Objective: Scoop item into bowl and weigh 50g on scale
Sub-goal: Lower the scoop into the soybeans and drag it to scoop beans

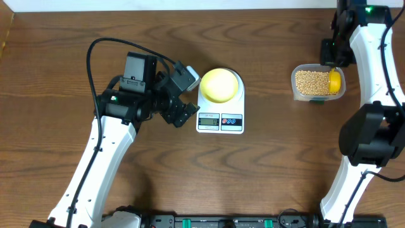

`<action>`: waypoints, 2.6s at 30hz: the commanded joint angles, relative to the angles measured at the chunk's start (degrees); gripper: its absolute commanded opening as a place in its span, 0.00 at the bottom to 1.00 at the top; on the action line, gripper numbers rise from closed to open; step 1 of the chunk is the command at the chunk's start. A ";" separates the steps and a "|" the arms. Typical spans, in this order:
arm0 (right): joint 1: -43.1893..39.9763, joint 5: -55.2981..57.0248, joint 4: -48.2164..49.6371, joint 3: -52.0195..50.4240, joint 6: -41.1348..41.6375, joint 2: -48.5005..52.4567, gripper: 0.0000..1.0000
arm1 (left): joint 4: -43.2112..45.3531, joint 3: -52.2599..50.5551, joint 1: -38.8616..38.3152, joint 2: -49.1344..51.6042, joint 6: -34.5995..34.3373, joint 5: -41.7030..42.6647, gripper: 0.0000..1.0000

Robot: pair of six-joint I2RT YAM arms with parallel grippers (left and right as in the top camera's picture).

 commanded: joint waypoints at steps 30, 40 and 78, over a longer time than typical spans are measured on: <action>-0.79 -13.77 1.70 -4.44 -4.87 0.83 0.02 | 0.20 -0.98 0.28 -0.39 0.57 -0.35 0.88; -3.32 -20.90 2.16 -4.44 -6.05 0.83 0.01 | 0.20 -0.98 0.28 -0.39 0.59 -0.35 0.88; -14.03 -46.69 4.66 -13.07 -12.87 0.83 0.01 | 0.20 -0.98 0.28 -0.39 0.57 -0.35 0.88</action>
